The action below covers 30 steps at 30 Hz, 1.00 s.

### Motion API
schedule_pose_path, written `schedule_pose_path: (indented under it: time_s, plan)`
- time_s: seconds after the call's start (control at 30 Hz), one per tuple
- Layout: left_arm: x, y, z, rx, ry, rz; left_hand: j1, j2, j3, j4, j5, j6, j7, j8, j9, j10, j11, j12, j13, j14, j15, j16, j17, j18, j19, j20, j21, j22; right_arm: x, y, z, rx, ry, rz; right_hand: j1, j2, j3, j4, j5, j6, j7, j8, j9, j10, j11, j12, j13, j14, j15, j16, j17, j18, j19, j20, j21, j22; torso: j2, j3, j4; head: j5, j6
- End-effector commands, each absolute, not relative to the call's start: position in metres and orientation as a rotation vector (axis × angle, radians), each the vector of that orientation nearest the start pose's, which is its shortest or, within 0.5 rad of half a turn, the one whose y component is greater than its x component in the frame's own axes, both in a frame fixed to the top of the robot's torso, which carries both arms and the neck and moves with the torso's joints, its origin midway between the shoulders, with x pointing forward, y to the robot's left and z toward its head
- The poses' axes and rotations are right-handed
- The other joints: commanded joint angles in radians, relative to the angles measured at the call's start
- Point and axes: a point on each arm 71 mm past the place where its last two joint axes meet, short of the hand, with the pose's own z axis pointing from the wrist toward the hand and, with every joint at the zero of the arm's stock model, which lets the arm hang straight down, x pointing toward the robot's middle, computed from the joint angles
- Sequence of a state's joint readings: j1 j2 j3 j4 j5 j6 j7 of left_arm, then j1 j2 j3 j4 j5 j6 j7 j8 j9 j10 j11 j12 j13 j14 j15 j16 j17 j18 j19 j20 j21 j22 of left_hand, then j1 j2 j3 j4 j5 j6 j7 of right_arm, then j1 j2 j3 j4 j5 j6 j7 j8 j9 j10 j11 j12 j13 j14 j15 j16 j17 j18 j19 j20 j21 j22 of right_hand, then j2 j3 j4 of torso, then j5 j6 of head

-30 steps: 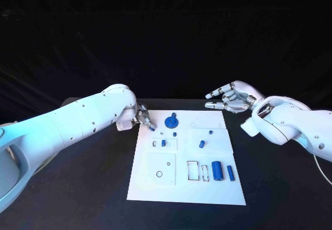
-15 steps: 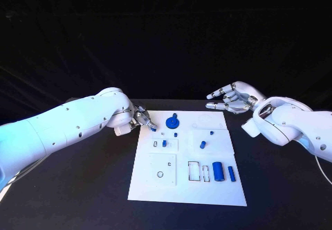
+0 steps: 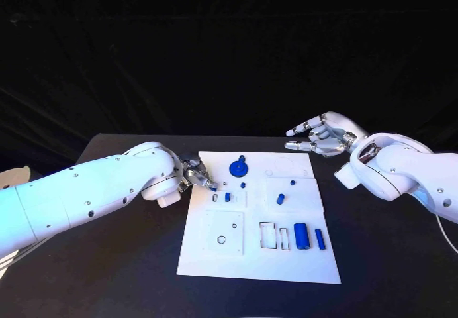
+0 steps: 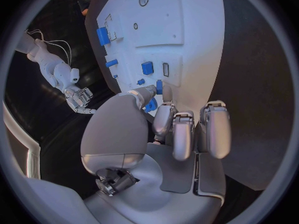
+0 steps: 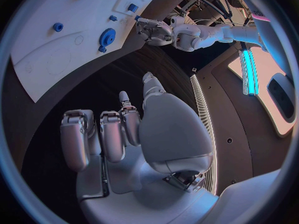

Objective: Assemble the parts on the task board

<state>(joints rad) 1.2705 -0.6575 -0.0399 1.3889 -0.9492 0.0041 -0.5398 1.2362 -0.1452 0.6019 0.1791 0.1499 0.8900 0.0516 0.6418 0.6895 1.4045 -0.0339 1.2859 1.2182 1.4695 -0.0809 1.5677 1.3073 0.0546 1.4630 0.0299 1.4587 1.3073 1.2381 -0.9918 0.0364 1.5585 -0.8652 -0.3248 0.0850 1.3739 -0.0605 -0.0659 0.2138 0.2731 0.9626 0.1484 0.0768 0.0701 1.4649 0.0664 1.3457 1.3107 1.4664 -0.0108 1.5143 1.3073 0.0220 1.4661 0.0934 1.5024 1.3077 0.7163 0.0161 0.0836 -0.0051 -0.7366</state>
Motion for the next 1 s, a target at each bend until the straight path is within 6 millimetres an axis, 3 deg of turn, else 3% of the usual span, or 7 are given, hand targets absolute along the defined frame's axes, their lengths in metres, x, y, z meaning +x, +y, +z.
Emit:
schedule_pose_path:
  time_s: [0.03,1.0]
  plan:
    - [0.510,0.159,-0.194,-0.317,2.128,-0.516,-0.012,0.002,0.141,-0.133,0.004,0.015,-0.010,0.004,0.000,0.008,0.002,0.003,0.002,0.101,-0.005,0.003,0.263,-0.014,0.029,-0.007,0.004,0.105,0.491,-0.263,-0.133,0.354,1.592,0.985,-0.007,0.004,-0.006,-0.002,0.002,0.007,-0.001,0.001,0.000,0.015,-0.007,0.002,0.150,0.081,-0.005,-0.005,0.163,0.007,0.043,-0.004,-0.006,0.148,0.001,-0.0016,-0.0018,0.001,-0.001]
    - [0.496,0.158,-0.210,-0.204,2.255,-0.378,-0.022,-0.012,0.156,-0.145,0.009,0.021,-0.013,0.008,0.000,0.009,0.000,-0.004,-0.008,0.101,-0.006,0.003,0.263,-0.014,0.030,-0.008,0.005,0.107,0.491,-0.263,-0.135,0.355,1.595,0.986,-0.007,0.004,-0.006,-0.002,0.002,0.007,-0.001,0.001,0.000,0.015,-0.007,0.002,0.150,0.081,-0.005,-0.005,0.163,0.007,0.043,-0.004,-0.006,0.148,0.001,-0.0002,-0.0024,0.006,-0.012]
